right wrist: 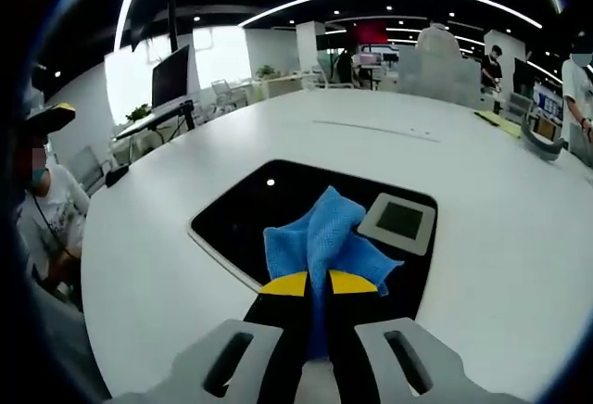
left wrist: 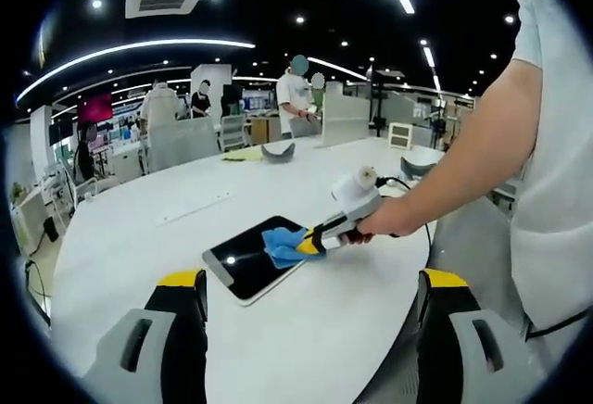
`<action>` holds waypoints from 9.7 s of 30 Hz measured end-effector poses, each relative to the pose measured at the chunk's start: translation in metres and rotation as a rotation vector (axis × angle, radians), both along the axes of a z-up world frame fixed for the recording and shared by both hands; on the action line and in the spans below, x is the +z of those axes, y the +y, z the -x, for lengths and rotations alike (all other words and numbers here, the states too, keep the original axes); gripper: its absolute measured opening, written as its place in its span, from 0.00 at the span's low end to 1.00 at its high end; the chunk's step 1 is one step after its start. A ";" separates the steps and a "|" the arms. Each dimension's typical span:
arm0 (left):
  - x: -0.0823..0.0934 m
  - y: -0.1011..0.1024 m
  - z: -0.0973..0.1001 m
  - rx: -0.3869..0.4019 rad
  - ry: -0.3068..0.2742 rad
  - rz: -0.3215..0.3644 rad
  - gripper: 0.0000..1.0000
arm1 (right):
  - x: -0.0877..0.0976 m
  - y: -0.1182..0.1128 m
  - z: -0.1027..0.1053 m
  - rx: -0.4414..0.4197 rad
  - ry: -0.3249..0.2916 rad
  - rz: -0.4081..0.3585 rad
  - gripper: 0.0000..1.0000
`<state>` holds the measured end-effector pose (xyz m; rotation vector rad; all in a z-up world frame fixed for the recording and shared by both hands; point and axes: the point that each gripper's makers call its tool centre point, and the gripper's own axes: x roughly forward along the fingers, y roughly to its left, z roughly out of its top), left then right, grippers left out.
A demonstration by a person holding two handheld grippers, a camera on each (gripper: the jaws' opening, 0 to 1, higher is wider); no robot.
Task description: Wipe the mirror surface with the cleaning cloth until all visible marks leave the cleaned area.
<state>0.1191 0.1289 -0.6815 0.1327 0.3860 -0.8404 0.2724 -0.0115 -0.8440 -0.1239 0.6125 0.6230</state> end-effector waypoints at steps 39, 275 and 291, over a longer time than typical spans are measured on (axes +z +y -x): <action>-0.006 0.000 -0.008 -0.024 0.010 -0.006 0.94 | 0.001 0.023 0.006 0.011 0.041 -0.045 0.02; -0.002 0.038 -0.002 0.081 -0.009 -0.039 0.93 | 0.000 0.148 0.017 0.148 0.120 -0.007 0.01; -0.002 0.036 -0.002 0.082 -0.005 -0.042 0.93 | 0.000 0.147 0.017 0.137 0.131 -0.034 0.01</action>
